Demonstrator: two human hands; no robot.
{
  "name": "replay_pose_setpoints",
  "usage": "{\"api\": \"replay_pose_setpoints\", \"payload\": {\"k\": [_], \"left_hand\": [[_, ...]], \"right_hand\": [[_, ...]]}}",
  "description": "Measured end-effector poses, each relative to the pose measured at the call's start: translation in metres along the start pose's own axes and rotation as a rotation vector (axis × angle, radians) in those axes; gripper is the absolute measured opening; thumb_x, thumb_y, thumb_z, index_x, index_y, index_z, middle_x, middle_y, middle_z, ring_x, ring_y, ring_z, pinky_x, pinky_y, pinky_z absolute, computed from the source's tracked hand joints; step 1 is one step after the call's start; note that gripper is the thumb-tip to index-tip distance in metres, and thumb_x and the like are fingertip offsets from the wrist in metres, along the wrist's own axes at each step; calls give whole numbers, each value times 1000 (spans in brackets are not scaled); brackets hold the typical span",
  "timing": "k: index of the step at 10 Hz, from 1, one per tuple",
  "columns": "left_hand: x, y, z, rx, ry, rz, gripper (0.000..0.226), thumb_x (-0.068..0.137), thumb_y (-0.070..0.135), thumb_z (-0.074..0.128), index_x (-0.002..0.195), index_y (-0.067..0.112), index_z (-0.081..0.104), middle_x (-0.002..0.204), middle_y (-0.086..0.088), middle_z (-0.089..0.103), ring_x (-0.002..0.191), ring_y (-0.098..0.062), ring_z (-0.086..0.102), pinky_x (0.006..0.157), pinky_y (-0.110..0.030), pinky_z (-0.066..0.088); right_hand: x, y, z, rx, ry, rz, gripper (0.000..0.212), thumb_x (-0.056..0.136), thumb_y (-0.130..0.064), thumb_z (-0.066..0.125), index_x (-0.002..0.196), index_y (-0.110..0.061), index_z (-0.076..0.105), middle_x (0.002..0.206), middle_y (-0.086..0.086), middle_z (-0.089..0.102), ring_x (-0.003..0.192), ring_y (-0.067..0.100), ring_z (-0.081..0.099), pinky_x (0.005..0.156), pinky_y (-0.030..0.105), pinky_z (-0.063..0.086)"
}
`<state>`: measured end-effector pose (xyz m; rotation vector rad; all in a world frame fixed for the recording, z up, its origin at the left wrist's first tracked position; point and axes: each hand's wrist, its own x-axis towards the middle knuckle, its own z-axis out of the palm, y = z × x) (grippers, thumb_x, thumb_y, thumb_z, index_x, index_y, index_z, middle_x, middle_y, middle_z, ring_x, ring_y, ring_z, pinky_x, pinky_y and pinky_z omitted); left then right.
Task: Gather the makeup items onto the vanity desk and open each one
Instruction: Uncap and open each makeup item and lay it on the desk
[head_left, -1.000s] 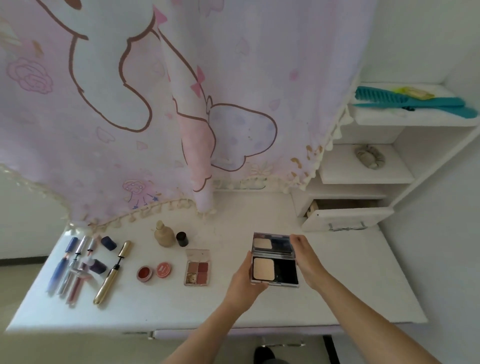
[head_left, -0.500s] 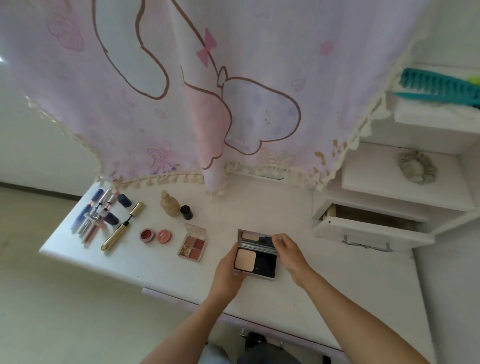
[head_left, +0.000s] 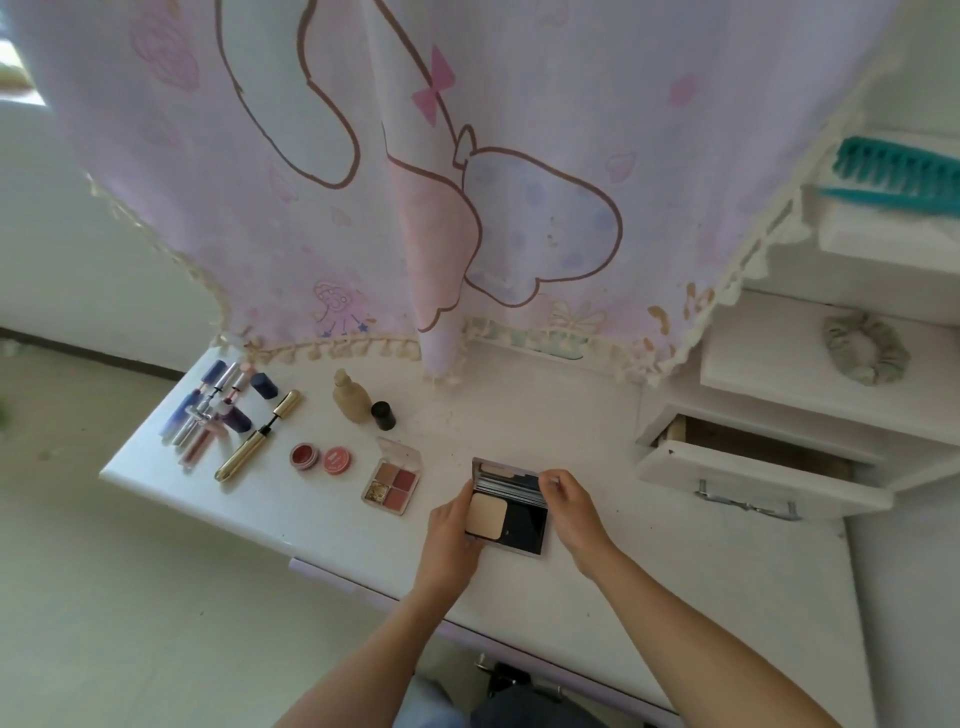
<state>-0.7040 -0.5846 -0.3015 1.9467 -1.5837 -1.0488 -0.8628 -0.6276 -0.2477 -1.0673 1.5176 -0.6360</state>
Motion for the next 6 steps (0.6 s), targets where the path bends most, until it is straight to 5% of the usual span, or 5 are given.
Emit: {"api": "replay_pose_setpoints", "payload": {"k": [1,2,4,5,6], "left_hand": [[0,-4,1,21,-26,-39,54,83,32,58,133,26,36,116,3,60,106,-23,55,88,-41,51],[-15,21,-15,79,-36,-29,64,85,29,60,140,16,31,134,-2,49,124,-27,42,102,-36,40],[-29,55,-66,257,68,147,61,95,36,43,146,17,16,155,3,18,143,-16,10,115,-26,11],[-22,79,-109,377,149,272,57,94,37,43,144,15,26,152,-2,26,141,-22,18,115,-36,22],[-4,103,-152,509,367,456,57,84,43,39,128,8,50,133,-14,53,122,-37,49,93,-48,48]], "right_hand": [[1,-1,0,-15,4,-4,19,97,-20,40,106,-10,53,106,6,53,96,15,47,71,20,39],[0,-7,-3,-39,-6,-11,35,96,-23,42,129,-10,44,124,6,49,112,17,46,90,25,36],[-6,-39,-16,-319,67,-248,44,95,-26,46,136,-12,39,143,6,40,134,20,33,108,29,25],[-9,-73,-19,-531,118,-445,44,93,-29,48,134,-12,42,142,6,42,133,21,33,109,30,25],[-14,-115,-20,-705,185,-603,47,92,-34,48,134,-13,43,143,6,41,136,23,31,111,35,25]]}}
